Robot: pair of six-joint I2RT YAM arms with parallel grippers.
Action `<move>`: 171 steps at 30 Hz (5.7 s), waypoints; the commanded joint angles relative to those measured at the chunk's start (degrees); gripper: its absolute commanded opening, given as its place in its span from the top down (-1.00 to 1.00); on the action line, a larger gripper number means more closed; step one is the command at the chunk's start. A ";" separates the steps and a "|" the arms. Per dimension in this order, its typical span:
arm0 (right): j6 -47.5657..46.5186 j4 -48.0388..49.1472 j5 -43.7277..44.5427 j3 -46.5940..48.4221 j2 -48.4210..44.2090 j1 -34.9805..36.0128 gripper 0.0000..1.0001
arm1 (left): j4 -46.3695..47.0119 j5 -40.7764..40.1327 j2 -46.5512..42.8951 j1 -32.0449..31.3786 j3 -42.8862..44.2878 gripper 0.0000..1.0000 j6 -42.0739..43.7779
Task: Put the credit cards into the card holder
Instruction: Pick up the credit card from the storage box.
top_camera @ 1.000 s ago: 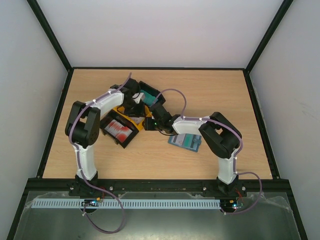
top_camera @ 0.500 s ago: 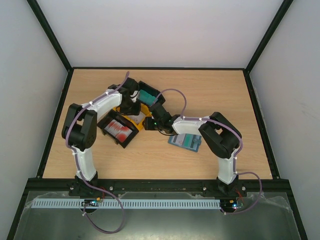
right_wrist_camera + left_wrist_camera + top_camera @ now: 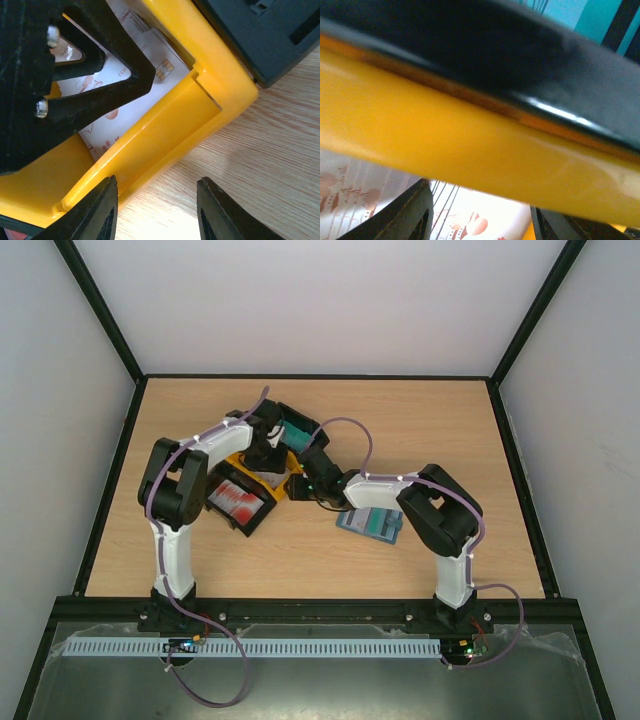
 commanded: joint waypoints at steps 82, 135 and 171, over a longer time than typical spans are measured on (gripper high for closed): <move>5.55 1.86 8.27 -12.57 -7.19 -0.53 0.17 | -7.25 -2.71 -6.91 -10.13 -0.03 -0.01 -3.42; 5.82 1.51 7.87 -12.40 -5.48 -1.38 0.17 | -8.23 -3.38 -6.34 -10.68 -0.09 0.30 -2.71; 6.09 1.42 7.42 -12.22 -5.24 -1.33 0.17 | -10.04 -3.56 -9.75 -10.68 -0.03 0.56 -3.20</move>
